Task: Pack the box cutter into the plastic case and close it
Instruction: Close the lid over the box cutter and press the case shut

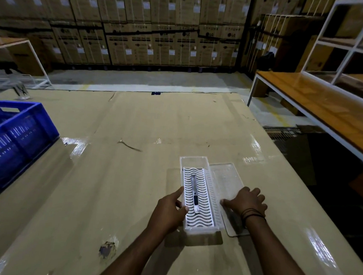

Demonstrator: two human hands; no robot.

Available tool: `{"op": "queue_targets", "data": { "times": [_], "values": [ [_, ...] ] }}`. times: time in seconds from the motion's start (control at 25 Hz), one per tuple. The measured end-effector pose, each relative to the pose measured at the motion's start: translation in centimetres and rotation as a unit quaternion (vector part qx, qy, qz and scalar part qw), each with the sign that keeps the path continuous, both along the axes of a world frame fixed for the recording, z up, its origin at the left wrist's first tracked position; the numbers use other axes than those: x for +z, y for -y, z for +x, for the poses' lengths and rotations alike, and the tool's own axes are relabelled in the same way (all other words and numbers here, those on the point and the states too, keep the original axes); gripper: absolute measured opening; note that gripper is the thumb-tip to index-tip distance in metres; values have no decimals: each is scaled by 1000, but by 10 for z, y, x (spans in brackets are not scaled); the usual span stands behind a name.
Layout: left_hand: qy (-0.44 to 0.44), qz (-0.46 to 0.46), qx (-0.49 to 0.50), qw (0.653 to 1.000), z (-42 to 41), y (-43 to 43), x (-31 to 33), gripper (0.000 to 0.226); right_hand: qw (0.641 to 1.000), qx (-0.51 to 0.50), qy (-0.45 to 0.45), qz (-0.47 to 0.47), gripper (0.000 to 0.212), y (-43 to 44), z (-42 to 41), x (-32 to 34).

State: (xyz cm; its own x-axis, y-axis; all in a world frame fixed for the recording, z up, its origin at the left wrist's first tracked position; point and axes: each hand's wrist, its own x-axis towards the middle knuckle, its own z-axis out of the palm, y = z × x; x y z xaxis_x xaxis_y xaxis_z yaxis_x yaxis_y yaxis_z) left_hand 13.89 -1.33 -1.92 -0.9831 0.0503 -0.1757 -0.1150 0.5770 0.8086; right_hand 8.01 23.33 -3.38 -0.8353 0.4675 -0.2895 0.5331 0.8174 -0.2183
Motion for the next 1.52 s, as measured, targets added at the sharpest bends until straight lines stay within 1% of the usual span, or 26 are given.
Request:
{"op": "queue_targets", "data": {
  "times": [0.08,0.12,0.2,0.28,0.32,0.4,0.48,0.56,0.68,0.8,0.92,1.12,1.24,1.36,1.52],
  "values": [
    [3,0,1,1000,-1,1,-1,72,1000,-5,-5,-12,95,0,-1,4],
    [5,0,2,1000,-1,2,-2,72,1000,-6,-12,-17,87,-1,-1,6],
    [11,11,7,1000,-1,2,-3,72,999,-5,-37,-36,62,-4,-4,11],
    [13,21,10,1000,-2,2,-6,72,994,-5,-81,-76,34,-7,-7,17],
    [15,26,10,1000,-3,2,-8,72,989,-4,-112,-100,24,-8,-8,21],
    [17,33,8,999,-3,3,-9,72,976,0,-160,-146,14,-7,-10,30],
    [17,36,6,999,-2,5,-8,72,965,11,-193,-179,11,-2,-9,40],
    [18,41,6,999,-1,4,-6,72,956,27,-229,-184,13,6,-6,50],
    [24,48,11,998,-1,3,-6,72,944,56,-282,-161,16,19,-5,57],
    [31,55,20,998,-1,2,-4,71,939,98,-301,-135,14,34,-4,60],
    [36,57,21,998,2,0,2,70,934,133,-316,-103,20,52,2,62],
    [35,51,19,998,3,1,3,71,930,183,-309,-76,25,93,17,63],
    [39,47,29,998,3,-1,5,71,935,221,-271,-54,24,122,22,60],
    [38,27,45,998,4,-2,5,75,937,258,-231,-39,24,141,26,53],
    [18,27,38,999,4,1,-2,73,933,286,-214,-37,21,150,29,38]
  ]
}}
